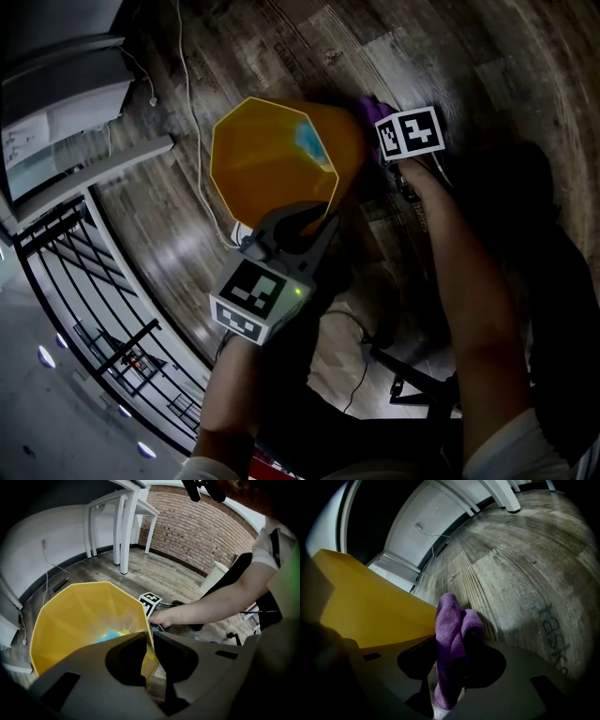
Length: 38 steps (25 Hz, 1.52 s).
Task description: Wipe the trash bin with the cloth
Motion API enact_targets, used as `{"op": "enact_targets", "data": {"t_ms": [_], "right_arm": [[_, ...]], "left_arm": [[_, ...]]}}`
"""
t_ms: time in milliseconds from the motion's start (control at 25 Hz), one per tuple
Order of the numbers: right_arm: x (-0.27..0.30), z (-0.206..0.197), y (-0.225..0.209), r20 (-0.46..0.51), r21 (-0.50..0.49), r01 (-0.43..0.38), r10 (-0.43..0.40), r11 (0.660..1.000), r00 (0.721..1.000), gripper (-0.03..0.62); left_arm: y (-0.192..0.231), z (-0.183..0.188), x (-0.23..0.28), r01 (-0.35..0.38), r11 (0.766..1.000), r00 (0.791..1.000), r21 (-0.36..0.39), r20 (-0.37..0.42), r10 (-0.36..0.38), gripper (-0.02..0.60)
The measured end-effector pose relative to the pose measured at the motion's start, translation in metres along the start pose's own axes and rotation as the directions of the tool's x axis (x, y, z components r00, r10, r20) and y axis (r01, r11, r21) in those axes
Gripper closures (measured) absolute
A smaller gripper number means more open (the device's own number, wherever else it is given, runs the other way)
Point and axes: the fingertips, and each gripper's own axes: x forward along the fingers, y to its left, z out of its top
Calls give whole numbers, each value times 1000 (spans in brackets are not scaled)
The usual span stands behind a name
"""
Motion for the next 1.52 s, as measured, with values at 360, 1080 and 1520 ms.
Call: {"op": "enact_targets", "data": {"t_ms": [360,1080,1520], "right_arm": [[-13,0,-1,76,91,-15,8,996,997,427],[-177,45,114,485,-36,-621,557,783,674,427],[-204,42,151,464,-128,-785,737,606,492,427]], "left_arm": [[8,11,4,-54,997,998,-47,40,56,548],[11,11,-17,-47,982,999,183,-7,49,374],[10,-16,6,-93,969,984,228,-129,125,408]]}}
